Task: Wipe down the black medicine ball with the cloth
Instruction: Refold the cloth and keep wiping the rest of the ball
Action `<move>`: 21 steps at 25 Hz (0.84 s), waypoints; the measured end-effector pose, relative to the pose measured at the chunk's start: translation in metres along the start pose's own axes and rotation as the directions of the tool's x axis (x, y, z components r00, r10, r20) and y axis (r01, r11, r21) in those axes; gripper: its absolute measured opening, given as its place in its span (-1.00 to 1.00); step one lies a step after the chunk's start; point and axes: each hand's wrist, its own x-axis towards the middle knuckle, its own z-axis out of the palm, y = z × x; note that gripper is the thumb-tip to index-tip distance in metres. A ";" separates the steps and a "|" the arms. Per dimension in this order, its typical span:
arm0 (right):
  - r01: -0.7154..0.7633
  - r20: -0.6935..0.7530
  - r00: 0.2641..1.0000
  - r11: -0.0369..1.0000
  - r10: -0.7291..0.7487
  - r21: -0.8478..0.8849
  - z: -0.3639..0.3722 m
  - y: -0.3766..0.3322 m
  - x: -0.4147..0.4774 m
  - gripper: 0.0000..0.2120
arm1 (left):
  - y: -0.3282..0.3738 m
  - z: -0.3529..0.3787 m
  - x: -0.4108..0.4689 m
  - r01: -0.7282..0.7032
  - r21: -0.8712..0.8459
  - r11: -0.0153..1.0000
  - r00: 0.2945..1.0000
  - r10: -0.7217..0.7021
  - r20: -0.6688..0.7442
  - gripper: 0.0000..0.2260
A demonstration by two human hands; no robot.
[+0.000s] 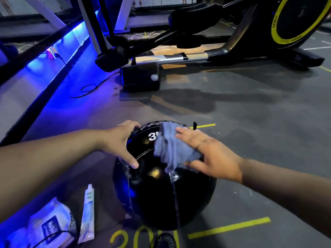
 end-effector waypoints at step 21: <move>-0.012 0.126 0.991 0.960 0.049 -0.281 -0.004 -0.036 -0.082 -0.39 | 0.044 0.001 0.008 -0.035 -0.207 0.978 0.996 0.018 -0.082 0.16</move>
